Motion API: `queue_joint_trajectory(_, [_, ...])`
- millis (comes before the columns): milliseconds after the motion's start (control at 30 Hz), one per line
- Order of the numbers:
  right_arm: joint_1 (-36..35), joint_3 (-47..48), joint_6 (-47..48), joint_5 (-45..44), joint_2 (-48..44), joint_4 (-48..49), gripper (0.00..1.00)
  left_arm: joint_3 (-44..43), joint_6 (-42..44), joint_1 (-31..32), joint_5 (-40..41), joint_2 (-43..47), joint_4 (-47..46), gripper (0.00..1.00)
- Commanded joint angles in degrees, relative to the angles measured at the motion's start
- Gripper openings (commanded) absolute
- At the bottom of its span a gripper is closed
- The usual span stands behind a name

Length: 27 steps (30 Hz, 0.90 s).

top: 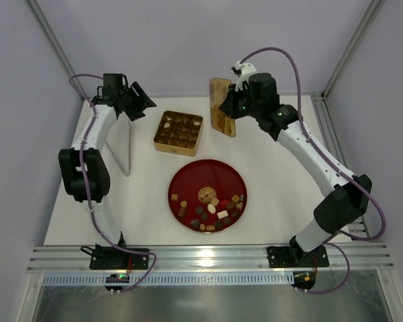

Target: Pack the chocolate

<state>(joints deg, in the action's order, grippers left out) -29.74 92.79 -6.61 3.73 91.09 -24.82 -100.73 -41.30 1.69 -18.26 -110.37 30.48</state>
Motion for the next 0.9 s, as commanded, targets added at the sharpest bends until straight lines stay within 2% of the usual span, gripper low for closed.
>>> queue_joint_trajectory(0, [4.8,-0.8,-17.2,23.1,3.5,14.6,0.04,-2.5,6.2,-0.4,6.1,-3.4,4.7,0.61])
queue_joint_trajectory(100, [6.7,-1.2,-23.8,29.3,7.6,23.2,0.04,-2.1,7.2,-0.7,8.2,-5.4,5.1,0.55])
queue_joint_trajectory(200, [8.7,-2.5,-34.4,34.3,11.1,34.6,0.04,-2.2,7.6,-0.8,9.7,-7.1,5.6,0.48])
queue_joint_trajectory(233, [9.4,-3.2,-40.2,35.3,13.9,37.5,0.04,-2.1,7.7,-0.8,10.1,-8.1,5.9,0.46])
queue_joint_trajectory(367, [10.3,-3.8,-50.7,38.4,20.5,52.0,0.04,-1.9,7.8,-0.8,10.6,-10.1,5.8,0.39])
queue_joint_trajectory(467, [10.3,-3.5,-57.3,38.7,24.9,58.6,0.04,-2.2,7.2,-0.9,10.4,-11.4,5.8,0.35])
queue_joint_trajectory(867, [10.3,0.5,-68.9,39.0,36.3,69.5,0.04,0.4,4.2,-0.2,9.6,-13.6,2.5,0.27])
